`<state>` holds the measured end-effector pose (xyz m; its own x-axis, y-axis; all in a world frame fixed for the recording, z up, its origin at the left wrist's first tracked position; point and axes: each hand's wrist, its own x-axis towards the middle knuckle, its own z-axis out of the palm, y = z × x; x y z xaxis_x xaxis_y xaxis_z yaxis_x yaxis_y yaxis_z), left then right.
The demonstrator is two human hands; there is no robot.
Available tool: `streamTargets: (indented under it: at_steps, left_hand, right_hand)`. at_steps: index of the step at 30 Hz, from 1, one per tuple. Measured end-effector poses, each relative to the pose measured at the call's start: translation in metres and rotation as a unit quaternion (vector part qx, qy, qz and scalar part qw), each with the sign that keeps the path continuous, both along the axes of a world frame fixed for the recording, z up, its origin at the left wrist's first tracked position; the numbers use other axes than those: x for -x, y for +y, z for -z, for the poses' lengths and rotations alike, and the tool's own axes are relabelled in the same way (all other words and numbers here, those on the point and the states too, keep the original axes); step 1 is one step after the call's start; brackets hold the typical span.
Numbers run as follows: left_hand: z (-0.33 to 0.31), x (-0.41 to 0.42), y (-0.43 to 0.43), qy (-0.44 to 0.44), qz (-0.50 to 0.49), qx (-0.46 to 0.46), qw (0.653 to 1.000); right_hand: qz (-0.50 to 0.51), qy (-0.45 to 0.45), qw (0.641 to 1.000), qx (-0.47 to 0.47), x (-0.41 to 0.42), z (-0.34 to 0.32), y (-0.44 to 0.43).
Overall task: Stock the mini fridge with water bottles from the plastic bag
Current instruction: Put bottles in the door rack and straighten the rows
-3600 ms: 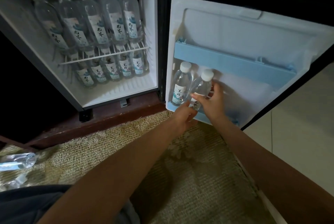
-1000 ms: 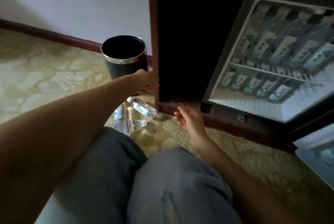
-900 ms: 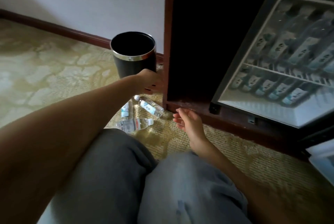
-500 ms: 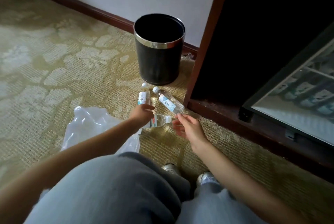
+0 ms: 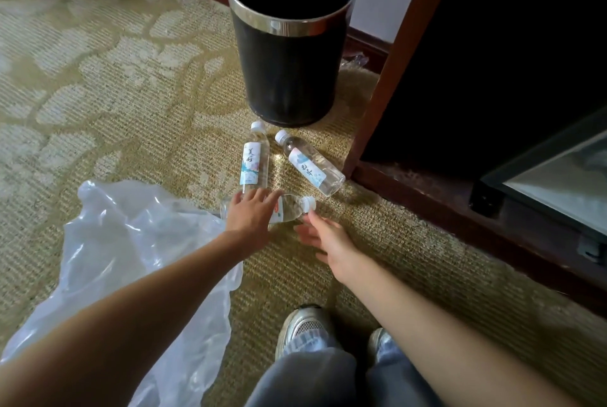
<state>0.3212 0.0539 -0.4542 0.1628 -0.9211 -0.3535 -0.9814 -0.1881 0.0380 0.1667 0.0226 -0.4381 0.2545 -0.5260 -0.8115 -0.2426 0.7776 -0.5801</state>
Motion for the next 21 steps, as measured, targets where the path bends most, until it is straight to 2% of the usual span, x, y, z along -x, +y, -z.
streamTargets:
  at_steps: [4,8,10,12,14,16,18,19,21]
  left_hand:
    - [0.022,0.005,0.002,-0.072,0.054,0.048,0.995]
    - [0.036,0.003,0.001,-0.075,0.058,0.104,0.990]
    - [0.036,-0.003,0.000,-0.033,0.057,0.134,0.989]
    - [0.032,-0.005,-0.001,0.027,0.048,0.121,0.991]
    - [0.027,0.003,0.001,0.115,0.015,0.111,0.987]
    - [0.029,0.018,0.008,0.214,-0.039,0.122,0.968]
    - [0.036,0.035,0.020,0.341,-0.150,0.130,0.919]
    - [0.037,0.042,0.024,0.421,-0.223,0.123,0.870]
    - [0.039,0.052,0.029,0.547,-0.361,0.091,0.750]
  right_hand:
    - [0.028,-0.022,0.998,-0.043,-0.006,0.029,0.002]
    - [0.066,-0.049,0.994,-0.078,-0.008,0.044,0.007]
    - [0.087,-0.061,0.990,-0.093,-0.007,0.051,0.009]
    - [0.107,-0.075,0.985,-0.110,-0.006,0.055,0.010]
    - [0.124,-0.088,0.981,-0.123,-0.006,0.059,0.010]
    - [0.144,-0.106,0.975,-0.135,-0.002,0.059,0.011]
    - [0.154,-0.126,0.969,-0.144,0.003,0.060,0.011]
    - [0.151,-0.130,0.969,-0.144,0.007,0.061,0.011]
    - [0.145,-0.133,0.970,-0.141,0.013,0.065,0.014]
